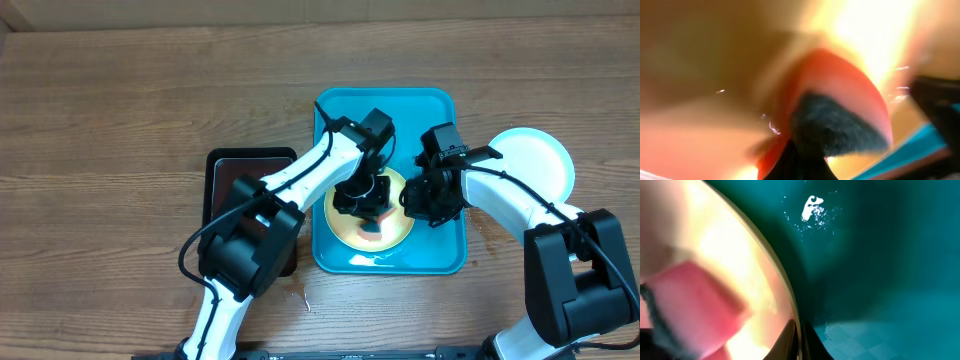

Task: Clean dirty plates on tray and stack at the side
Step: 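Scrub the yellow plate with the sponge while the right gripper holds its rim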

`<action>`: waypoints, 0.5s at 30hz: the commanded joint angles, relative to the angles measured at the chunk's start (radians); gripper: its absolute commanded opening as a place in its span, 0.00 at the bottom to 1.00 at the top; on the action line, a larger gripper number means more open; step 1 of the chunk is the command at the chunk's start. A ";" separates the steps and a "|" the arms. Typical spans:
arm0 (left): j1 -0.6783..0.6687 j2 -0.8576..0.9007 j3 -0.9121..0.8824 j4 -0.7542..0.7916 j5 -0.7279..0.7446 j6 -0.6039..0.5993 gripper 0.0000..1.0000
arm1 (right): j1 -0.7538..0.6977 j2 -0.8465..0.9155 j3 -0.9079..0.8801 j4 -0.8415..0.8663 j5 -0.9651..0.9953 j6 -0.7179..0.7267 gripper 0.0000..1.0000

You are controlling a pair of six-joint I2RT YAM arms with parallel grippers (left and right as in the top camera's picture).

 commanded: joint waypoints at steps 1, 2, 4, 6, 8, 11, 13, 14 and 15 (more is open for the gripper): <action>0.014 0.020 -0.005 -0.039 -0.197 -0.004 0.04 | -0.002 0.012 -0.009 -0.001 0.048 -0.002 0.04; 0.015 0.020 -0.003 -0.043 -0.223 -0.003 0.04 | -0.002 0.012 -0.009 -0.001 0.048 -0.001 0.04; 0.017 0.020 0.008 -0.065 -0.287 -0.003 0.04 | -0.002 0.012 -0.009 -0.001 0.048 -0.002 0.04; 0.016 0.020 0.016 -0.084 -0.374 -0.011 0.04 | -0.002 0.012 -0.009 -0.001 0.048 -0.002 0.04; 0.016 0.020 0.020 -0.102 -0.478 -0.015 0.04 | -0.002 0.012 -0.009 -0.002 0.047 -0.002 0.04; 0.016 0.020 0.019 -0.119 -0.614 -0.030 0.04 | -0.002 0.012 -0.009 -0.001 0.048 -0.004 0.04; 0.018 0.020 0.020 -0.119 -0.664 -0.034 0.04 | -0.002 0.012 -0.009 -0.001 0.048 -0.004 0.04; 0.019 0.020 0.022 -0.119 -0.674 -0.034 0.04 | -0.002 0.012 -0.009 -0.001 0.047 -0.004 0.04; 0.022 0.020 0.027 -0.121 -0.681 -0.042 0.04 | -0.002 0.012 -0.009 -0.002 0.047 -0.004 0.04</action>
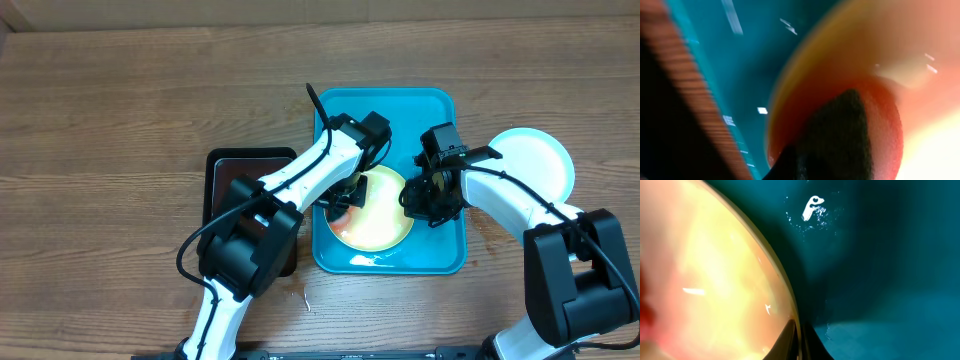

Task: Clean dirty plates on tray and stack at the side
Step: 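Scrub the yellow plate with the sponge while the right gripper holds its rim, then return the sponge to the black tray with the left gripper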

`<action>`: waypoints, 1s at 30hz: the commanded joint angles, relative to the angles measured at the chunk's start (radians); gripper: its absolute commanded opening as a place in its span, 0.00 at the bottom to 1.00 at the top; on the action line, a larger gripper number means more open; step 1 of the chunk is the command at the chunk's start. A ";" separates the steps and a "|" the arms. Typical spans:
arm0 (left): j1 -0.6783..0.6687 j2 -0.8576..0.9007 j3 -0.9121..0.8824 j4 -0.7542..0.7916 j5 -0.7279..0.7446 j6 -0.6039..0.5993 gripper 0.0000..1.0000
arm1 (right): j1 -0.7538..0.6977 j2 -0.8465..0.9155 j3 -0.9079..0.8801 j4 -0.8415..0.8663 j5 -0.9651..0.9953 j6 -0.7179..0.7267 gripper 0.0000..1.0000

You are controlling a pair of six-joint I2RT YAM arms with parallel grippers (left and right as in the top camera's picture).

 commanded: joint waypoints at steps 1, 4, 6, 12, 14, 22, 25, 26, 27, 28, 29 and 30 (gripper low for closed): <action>0.021 0.020 0.011 -0.005 -0.222 -0.045 0.04 | -0.002 0.012 -0.009 -0.003 0.051 -0.005 0.04; 0.023 0.019 0.071 -0.051 -0.158 -0.085 0.04 | -0.002 0.012 -0.009 -0.006 0.051 -0.005 0.04; 0.022 0.013 0.114 -0.071 -0.091 -0.085 0.04 | -0.002 0.012 -0.009 -0.007 0.051 -0.005 0.04; 0.025 -0.053 0.239 -0.106 0.077 -0.063 0.04 | -0.002 0.012 -0.009 -0.008 0.051 -0.005 0.04; 0.034 -0.089 0.261 -0.126 0.089 -0.048 0.04 | -0.002 0.012 -0.009 -0.010 0.051 -0.005 0.04; 0.134 -0.277 0.269 -0.289 -0.032 -0.024 0.04 | -0.002 0.012 -0.009 -0.013 0.051 -0.005 0.04; 0.188 -0.315 0.268 -0.376 -0.167 -0.027 0.04 | -0.002 0.012 -0.009 -0.013 0.051 -0.005 0.04; 0.204 -0.317 0.268 -0.399 -0.188 -0.032 0.04 | -0.002 0.012 -0.009 -0.013 0.051 -0.005 0.04; 0.224 -0.317 0.262 -0.414 -0.197 -0.035 0.04 | -0.002 0.012 -0.009 -0.013 0.051 -0.005 0.04; 0.240 -0.317 0.246 -0.414 -0.197 -0.035 0.04 | -0.002 0.012 -0.009 -0.013 0.051 -0.004 0.04; 0.253 -0.317 0.220 -0.403 -0.196 -0.036 0.04 | -0.002 0.012 -0.009 -0.013 0.051 -0.004 0.04; 0.267 -0.317 0.182 -0.385 -0.196 -0.036 0.05 | -0.002 0.012 -0.009 -0.013 0.051 -0.004 0.04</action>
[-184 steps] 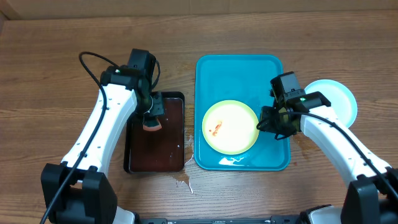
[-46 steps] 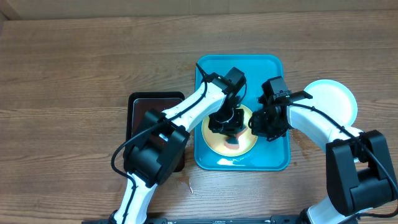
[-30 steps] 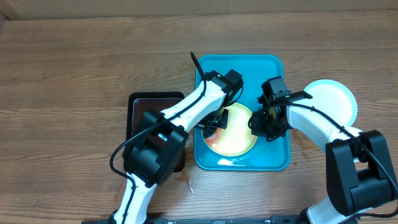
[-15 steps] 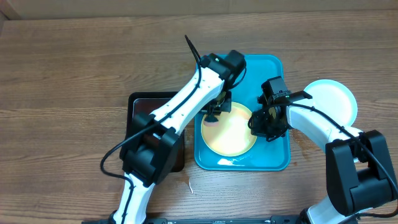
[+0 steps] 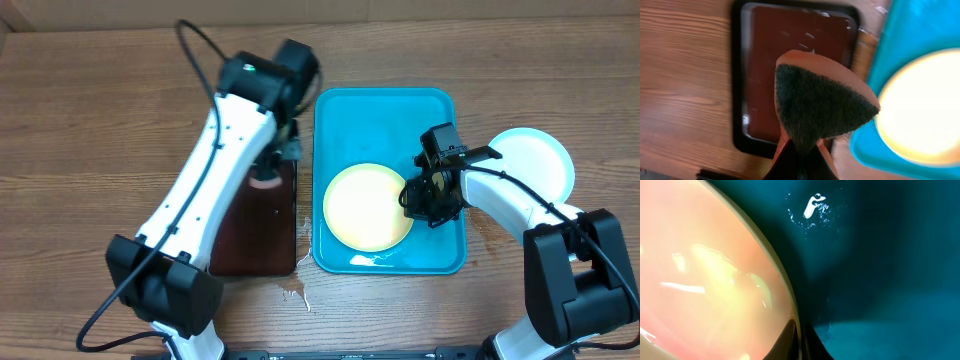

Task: Clean dirty plates on tray and stack at the side
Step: 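Return the sponge to the black tray with the left gripper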

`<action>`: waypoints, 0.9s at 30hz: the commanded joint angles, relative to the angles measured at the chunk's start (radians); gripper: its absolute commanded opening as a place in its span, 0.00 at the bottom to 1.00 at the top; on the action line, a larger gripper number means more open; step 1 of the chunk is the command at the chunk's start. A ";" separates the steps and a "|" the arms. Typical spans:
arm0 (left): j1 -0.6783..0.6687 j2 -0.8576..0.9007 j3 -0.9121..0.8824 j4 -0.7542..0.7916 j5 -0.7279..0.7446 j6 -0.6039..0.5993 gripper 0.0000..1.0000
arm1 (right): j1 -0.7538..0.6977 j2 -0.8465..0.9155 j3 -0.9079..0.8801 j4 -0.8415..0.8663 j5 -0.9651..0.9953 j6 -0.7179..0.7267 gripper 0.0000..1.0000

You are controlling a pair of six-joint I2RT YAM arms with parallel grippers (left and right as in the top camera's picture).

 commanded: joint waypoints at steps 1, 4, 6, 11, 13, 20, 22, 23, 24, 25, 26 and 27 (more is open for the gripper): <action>0.037 0.005 -0.097 0.041 -0.069 0.002 0.04 | -0.003 0.012 -0.009 -0.009 0.055 -0.004 0.04; 0.062 0.005 -0.252 0.144 -0.028 -0.014 0.04 | -0.003 0.012 -0.009 -0.010 0.055 -0.005 0.04; 0.072 0.005 -0.362 0.233 0.013 -0.014 0.04 | -0.003 0.012 -0.009 -0.013 0.055 -0.004 0.04; 0.088 0.005 -0.555 0.422 0.058 -0.044 0.04 | -0.003 0.012 -0.009 -0.014 0.055 -0.005 0.04; 0.097 0.005 -0.588 0.462 0.058 -0.044 0.04 | -0.003 0.012 -0.009 -0.017 0.055 -0.004 0.04; 0.141 -0.010 -0.578 0.436 0.069 -0.043 0.52 | -0.003 0.012 -0.009 -0.021 0.055 -0.005 0.04; 0.165 -0.030 -0.561 0.408 0.074 -0.043 0.59 | -0.003 0.012 -0.009 -0.024 0.055 -0.005 0.04; 0.181 -0.048 -0.552 0.396 0.082 -0.037 0.61 | -0.003 0.012 -0.009 -0.025 0.055 -0.005 0.04; 0.196 -0.068 -0.546 0.387 0.089 -0.035 0.64 | -0.003 0.012 -0.006 -0.028 0.055 -0.004 0.04; 0.212 -0.091 -0.538 0.378 0.093 -0.032 0.66 | -0.003 0.010 0.003 -0.037 0.054 -0.004 0.04; 0.232 -0.122 -0.530 0.374 0.108 -0.010 0.68 | -0.002 0.006 0.017 -0.053 0.055 -0.004 0.04; 0.251 -0.149 -0.520 0.370 0.125 0.009 0.69 | -0.002 -0.002 0.035 -0.072 0.056 -0.005 0.04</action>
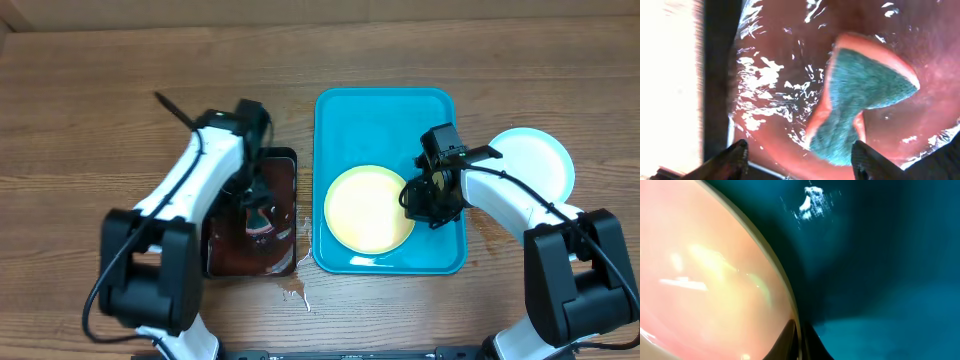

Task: Clean dirty plates on tray and stack at the side
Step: 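Return the sponge to the black tray with the left gripper, then lift the yellow plate with the right gripper and tilt it over the black tray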

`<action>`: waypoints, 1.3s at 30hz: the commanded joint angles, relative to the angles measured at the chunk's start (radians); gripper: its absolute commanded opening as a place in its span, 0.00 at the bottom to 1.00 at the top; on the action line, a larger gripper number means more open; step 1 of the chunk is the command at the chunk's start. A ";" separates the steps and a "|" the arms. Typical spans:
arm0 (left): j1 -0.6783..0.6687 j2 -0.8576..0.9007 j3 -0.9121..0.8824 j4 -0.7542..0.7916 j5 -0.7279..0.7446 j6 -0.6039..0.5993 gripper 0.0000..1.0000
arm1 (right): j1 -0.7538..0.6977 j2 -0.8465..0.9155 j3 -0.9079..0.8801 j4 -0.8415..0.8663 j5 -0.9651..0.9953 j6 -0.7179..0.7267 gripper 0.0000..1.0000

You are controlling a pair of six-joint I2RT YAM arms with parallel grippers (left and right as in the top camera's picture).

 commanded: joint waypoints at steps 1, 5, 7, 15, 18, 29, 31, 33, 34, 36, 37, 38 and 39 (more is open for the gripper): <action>0.066 -0.137 0.068 -0.014 0.060 0.052 0.70 | 0.000 -0.014 0.052 -0.053 0.063 -0.004 0.04; 0.163 -0.249 0.135 -0.040 0.132 0.106 0.85 | 0.019 -0.078 0.172 -0.174 0.167 -0.005 0.04; 0.217 -0.299 0.167 -0.051 0.163 0.113 0.96 | 0.042 -0.107 0.243 -0.230 0.207 -0.005 0.04; 0.384 -0.423 0.194 -0.046 0.213 0.112 1.00 | 0.230 -0.127 0.513 -0.325 0.348 -0.090 0.04; 0.396 -0.424 0.194 -0.055 0.210 0.113 1.00 | 0.328 -0.127 0.528 -0.266 0.381 -0.106 0.04; 0.395 -0.415 0.194 -0.104 0.211 0.112 1.00 | 0.595 -0.080 0.526 -0.097 0.604 -0.064 0.04; 0.395 -0.414 0.194 -0.104 0.211 0.112 1.00 | 0.622 -0.062 0.526 -0.090 0.652 -0.039 0.04; 0.395 -0.412 0.194 -0.103 0.211 0.112 1.00 | 0.640 -0.042 0.526 -0.089 0.692 -0.014 0.04; 0.395 -0.412 0.194 -0.103 0.211 0.112 1.00 | 0.646 -0.036 0.526 -0.090 0.704 0.000 0.04; 0.395 -0.411 0.194 -0.104 0.211 0.112 1.00 | 0.656 -0.031 0.526 -0.092 0.718 0.022 0.04; 0.395 -0.411 0.194 -0.103 0.211 0.112 1.00 | 0.662 -0.031 0.526 -0.092 0.730 0.028 0.04; 0.395 -0.411 0.194 -0.103 0.211 0.112 1.00 | 0.670 -0.031 0.526 -0.090 0.743 0.028 0.04; 0.395 -0.411 0.194 -0.103 0.211 0.112 1.00 | 0.679 -0.031 0.526 -0.089 0.758 0.028 0.04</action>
